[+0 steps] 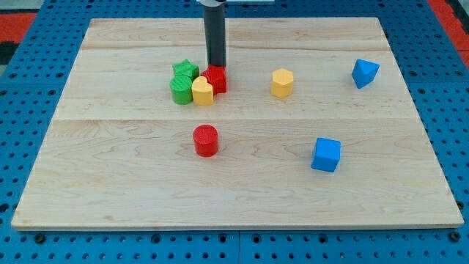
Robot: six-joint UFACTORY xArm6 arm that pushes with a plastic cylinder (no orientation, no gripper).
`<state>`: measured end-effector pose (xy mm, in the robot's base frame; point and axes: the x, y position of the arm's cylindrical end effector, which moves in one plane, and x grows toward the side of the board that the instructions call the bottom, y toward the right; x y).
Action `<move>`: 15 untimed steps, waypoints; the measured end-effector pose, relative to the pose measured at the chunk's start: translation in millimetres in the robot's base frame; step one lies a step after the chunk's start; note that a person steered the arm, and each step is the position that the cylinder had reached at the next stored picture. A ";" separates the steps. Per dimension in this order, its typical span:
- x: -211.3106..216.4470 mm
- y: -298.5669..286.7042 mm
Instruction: Slide the yellow hexagon to the group of blocks
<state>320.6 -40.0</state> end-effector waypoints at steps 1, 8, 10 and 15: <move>-10.0 11.7; 37.1 117.7; 52.5 121.9; 88.9 107.7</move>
<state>409.6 67.7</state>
